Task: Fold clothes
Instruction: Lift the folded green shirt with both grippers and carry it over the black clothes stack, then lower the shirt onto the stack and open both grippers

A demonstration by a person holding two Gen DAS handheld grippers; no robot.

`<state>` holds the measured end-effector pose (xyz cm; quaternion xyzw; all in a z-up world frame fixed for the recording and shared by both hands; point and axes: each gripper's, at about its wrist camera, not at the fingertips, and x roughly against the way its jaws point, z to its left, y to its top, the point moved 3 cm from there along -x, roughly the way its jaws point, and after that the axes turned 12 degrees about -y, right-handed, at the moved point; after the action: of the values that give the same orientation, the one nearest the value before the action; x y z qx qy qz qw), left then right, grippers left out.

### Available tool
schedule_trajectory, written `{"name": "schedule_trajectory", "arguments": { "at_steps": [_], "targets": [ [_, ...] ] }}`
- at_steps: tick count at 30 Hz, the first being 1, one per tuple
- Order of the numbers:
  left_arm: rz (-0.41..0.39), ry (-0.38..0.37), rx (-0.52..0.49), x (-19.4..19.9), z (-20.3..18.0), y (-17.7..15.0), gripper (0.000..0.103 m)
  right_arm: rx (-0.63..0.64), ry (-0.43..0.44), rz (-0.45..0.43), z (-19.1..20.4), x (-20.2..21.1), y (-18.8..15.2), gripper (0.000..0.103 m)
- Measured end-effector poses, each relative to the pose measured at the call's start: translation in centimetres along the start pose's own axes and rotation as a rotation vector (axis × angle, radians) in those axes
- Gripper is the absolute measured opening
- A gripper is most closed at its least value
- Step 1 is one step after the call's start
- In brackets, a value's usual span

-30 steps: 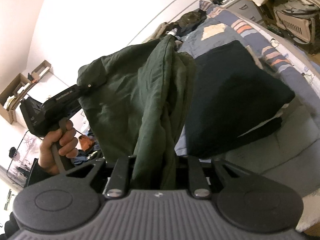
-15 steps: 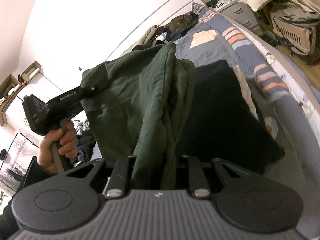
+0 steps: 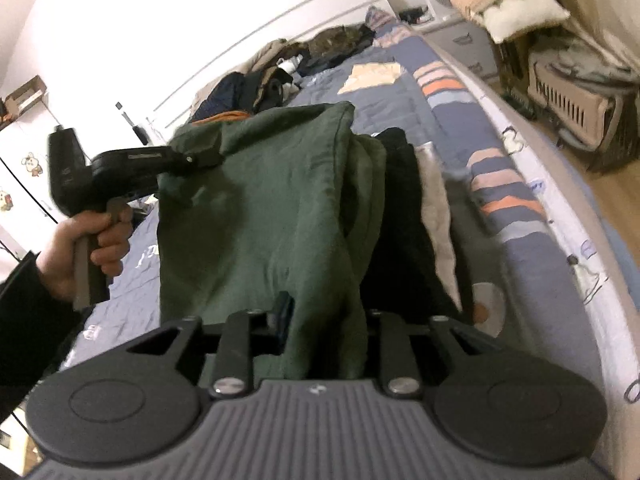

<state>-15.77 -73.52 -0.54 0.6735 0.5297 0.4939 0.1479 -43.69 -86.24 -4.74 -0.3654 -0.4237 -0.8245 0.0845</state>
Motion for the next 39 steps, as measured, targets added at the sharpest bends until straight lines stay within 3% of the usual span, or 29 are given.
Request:
{"name": "schedule_trajectory", "arguments": {
  "at_steps": [5, 7, 10, 13, 17, 21, 26, 28, 30, 33, 36, 39],
  "targets": [
    [-0.004, 0.047, 0.047, 0.8, 1.8, -0.4, 0.033, -0.002, 0.011, -0.031, -1.5, 1.6, -0.6, 0.038],
    [-0.021, 0.088, 0.046, 2.4, 2.3, -0.4, 0.05, -0.008, -0.001, -0.033, -2.2, 2.5, -0.7, 0.04],
    [-0.068, 0.164, 0.022, 6.0, 3.0, -0.7, 0.061, -0.005, -0.068, -0.044, -2.9, 4.0, -0.8, 0.048],
    [-0.062, 0.197, -0.013, 9.5, 2.2, -1.8, 0.062, -0.006, -0.133, -0.069, -3.3, 6.0, -0.7, 0.052],
    [-0.062, 0.171, -0.086, 13.0, -0.7, -4.5, 0.07, 0.032, -0.183, -0.163, -2.2, 9.3, -0.3, 0.052],
    [-0.032, 0.112, -0.147, 13.7, -4.4, -8.0, 0.07, 0.064, -0.143, -0.251, 0.1, 11.7, 0.4, 0.053],
    [-0.022, 0.026, -0.114, 13.1, -7.4, -11.6, 0.07, 0.068, -0.003, -0.223, 2.8, 9.6, 1.3, 0.055],
    [-0.014, 0.008, -0.09, 12.7, -7.7, -12.5, 0.07, 0.028, 0.055, -0.165, 3.0, 7.2, 1.2, 0.055],
    [-0.006, -0.009, -0.068, 12.3, -8.0, -13.4, 0.07, 0.0, 0.06, -0.104, 2.7, 5.0, 0.8, 0.055],
    [0.011, -0.02, -0.047, 12.0, -7.9, -14.3, 0.07, -0.035, -0.003, -0.043, 0.5, 2.3, 0.0, 0.054],
    [0.016, -0.039, -0.031, 12.1, -7.8, -15.2, 0.07, -0.147, 0.075, -0.048, -2.7, 2.0, -1.0, 0.051],
    [0.019, -0.05, -0.013, 12.0, -7.7, -15.8, 0.07, -0.168, 0.119, -0.053, -4.4, 1.9, -1.9, 0.047]
  ]
}}
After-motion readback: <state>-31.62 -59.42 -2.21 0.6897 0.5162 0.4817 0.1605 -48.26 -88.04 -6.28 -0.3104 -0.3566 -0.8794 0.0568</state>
